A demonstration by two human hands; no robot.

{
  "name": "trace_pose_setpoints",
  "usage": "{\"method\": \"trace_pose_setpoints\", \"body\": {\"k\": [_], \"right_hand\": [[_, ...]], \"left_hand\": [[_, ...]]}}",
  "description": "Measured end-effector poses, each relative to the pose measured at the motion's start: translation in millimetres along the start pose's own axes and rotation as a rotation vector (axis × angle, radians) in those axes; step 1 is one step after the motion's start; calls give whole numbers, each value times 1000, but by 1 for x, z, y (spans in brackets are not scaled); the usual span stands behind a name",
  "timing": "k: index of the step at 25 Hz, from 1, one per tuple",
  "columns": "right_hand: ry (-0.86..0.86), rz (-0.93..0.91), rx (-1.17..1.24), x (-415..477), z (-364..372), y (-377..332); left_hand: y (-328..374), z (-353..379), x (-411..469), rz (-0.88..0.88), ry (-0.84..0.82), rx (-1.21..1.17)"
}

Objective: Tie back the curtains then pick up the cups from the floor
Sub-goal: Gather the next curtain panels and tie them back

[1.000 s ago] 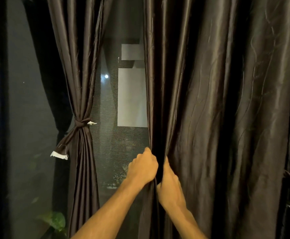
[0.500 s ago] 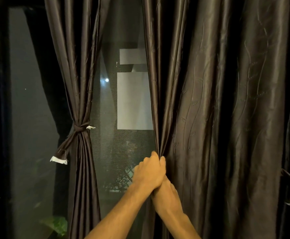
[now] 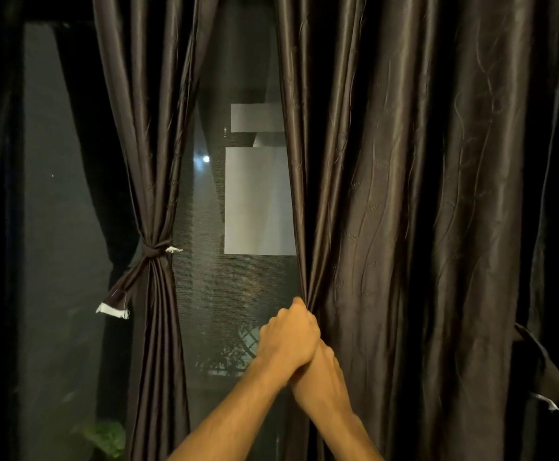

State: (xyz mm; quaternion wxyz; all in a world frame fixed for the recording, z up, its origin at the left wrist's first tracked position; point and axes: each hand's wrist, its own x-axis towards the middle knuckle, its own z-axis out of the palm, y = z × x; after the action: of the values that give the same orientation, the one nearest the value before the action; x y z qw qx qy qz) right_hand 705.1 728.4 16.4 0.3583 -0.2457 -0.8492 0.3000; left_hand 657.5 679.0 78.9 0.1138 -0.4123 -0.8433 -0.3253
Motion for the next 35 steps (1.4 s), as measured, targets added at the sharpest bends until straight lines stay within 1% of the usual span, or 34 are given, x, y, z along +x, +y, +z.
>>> {"method": "trace_pose_setpoints", "body": {"k": [5, 8, 11, 13, 16, 18, 19, 20, 22, 23, 24, 25, 26, 27, 28, 29, 30, 32, 35], "right_hand": [[-60, 27, -63, 0, 3, 2], [-28, 15, -114, -1, 0, 6], [5, -3, -193, 0, -4, 11], [-26, -34, -161, 1, -12, 11], [-135, -121, -126, 8, -33, 16], [-120, -165, -135, 12, -53, 23], [-58, -184, -159, 14, -63, 29], [43, -204, -192, 15, -72, 34], [329, -226, -186, 14, -85, 45], [499, -210, -165, 14, -91, 49], [651, -155, -161, 17, -96, 52], [720, -69, -135, 20, -101, 55], [674, 36, -67, 22, -105, 55], [565, 121, 28, 24, -106, 54], [429, 178, 89, 24, -106, 55], [315, 187, 81, 23, -103, 55], [259, 148, 15, 21, -99, 55], [229, 13, -91, 12, -89, 49], [112, -108, -38, 3, -64, 33]], "left_hand": [[4, 2, -2, -48, 72, 30], [10, 7, -1, -53, 96, 53], [14, 10, 2, -46, 74, 68], [13, 10, 2, -40, 62, 55], [13, 9, 2, -44, 62, 47], [15, 9, 2, -50, 54, 50], [16, 8, 2, -53, 46, 53], [17, 7, 1, -53, 38, 53], [16, 6, 1, -50, 19, 41], [15, 6, 1, -46, 12, 30], [15, 6, 1, -41, 7, 20], [16, 6, 1, -43, 4, 11], [16, 7, 0, -48, 3, 4], [18, 7, -1, -56, 4, -4], [19, 9, -1, -62, 6, -12], [21, 10, -2, -67, 6, -21], [23, 12, -3, -67, 7, -28], [28, 15, -3, -67, 8, -42], [38, 21, 0, -79, -3, -95]]}}
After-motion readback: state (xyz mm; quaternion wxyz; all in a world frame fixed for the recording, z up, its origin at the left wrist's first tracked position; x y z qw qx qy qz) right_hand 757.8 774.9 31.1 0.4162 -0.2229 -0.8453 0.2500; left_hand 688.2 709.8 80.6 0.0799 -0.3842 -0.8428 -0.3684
